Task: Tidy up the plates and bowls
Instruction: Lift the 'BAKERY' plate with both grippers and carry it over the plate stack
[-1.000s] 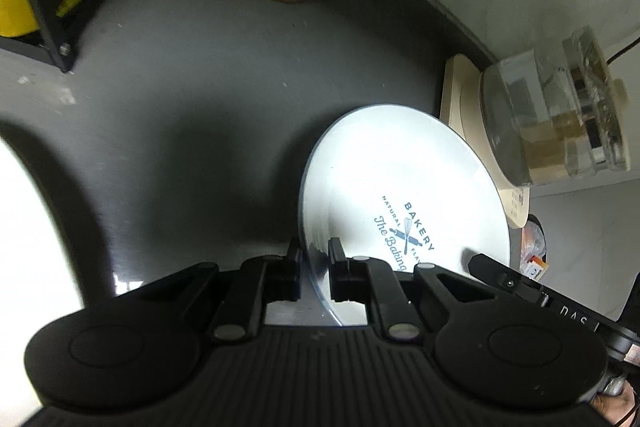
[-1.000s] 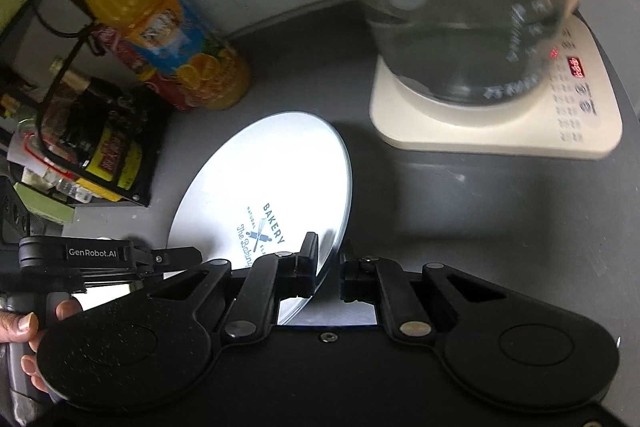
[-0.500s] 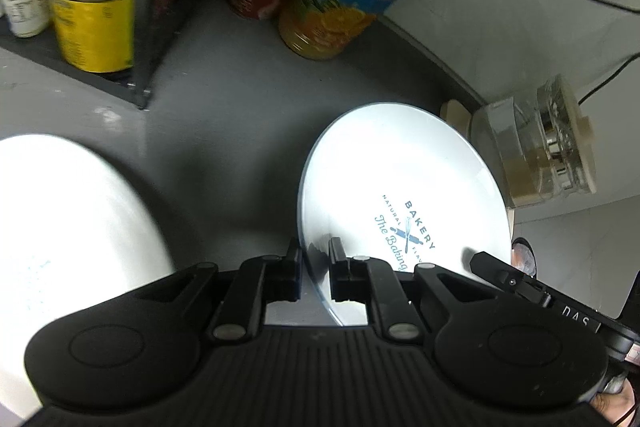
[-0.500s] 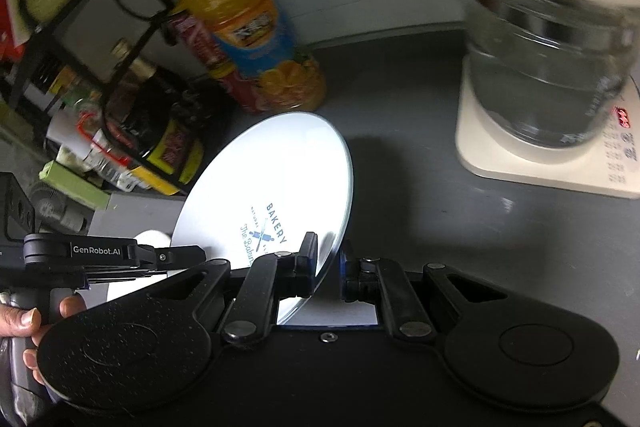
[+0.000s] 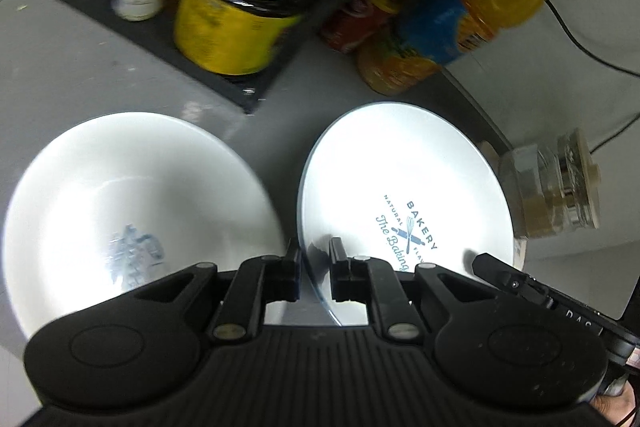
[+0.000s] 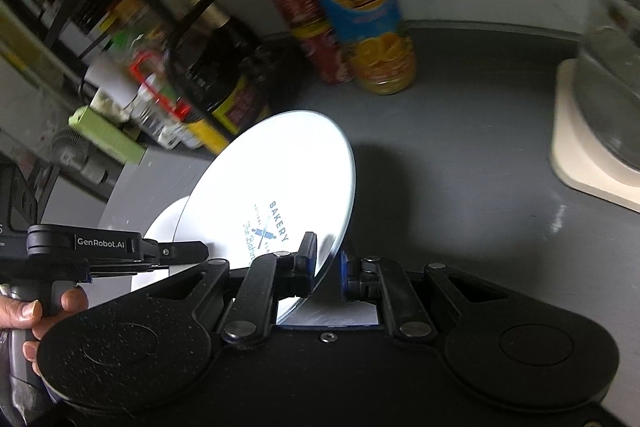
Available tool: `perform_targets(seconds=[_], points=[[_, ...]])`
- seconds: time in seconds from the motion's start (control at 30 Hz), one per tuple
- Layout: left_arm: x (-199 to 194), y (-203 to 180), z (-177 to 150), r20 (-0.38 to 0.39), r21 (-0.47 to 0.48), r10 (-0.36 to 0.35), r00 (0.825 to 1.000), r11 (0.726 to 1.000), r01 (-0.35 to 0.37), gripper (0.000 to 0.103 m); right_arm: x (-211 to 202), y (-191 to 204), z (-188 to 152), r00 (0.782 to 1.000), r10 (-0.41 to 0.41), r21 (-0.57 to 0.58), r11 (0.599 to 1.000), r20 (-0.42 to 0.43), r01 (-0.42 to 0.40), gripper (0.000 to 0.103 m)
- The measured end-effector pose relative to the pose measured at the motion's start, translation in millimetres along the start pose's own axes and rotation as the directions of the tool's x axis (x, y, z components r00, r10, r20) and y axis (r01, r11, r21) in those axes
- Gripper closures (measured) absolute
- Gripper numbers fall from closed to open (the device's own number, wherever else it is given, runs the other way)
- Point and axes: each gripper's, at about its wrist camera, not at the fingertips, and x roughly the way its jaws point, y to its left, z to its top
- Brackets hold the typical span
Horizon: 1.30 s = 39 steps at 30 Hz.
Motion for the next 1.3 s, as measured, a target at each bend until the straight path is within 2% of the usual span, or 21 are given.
perform_targets(seconds=[0.33,0.8,0.97,1.3], points=[[-19.4,45.0,-11.8,0.020,-0.089,0.038,0.999,0.995,-0.036,0.092,21.9,28.9,-7.3,0.998,0.029,-0.057,0.998,-0.061,-0.032,0.091],[-32.5,91.9,-19.5,0.015,-0.161,0.071,0.997,0.985,-0.068,0.092,51.9,67.0,-15.7,0.990,0.033,-0.136,0.989,-0.135,-0.052,0.091],[-33.7,104.5,-24.2,0.002,-0.167,0.091,0.996,0.982,-0.089,0.092,59.5,73.7,-21.0,0.988,0.026,-0.146,0.988,-0.154,-0.049,0.091],[-26.0,117.2,-24.9,-0.036,-0.148,0.096,0.995,0.984,-0.100,0.089,66.9,80.3,-30.2,0.991,0.011,-0.134,0.990,-0.132,-0.029,0.091]])
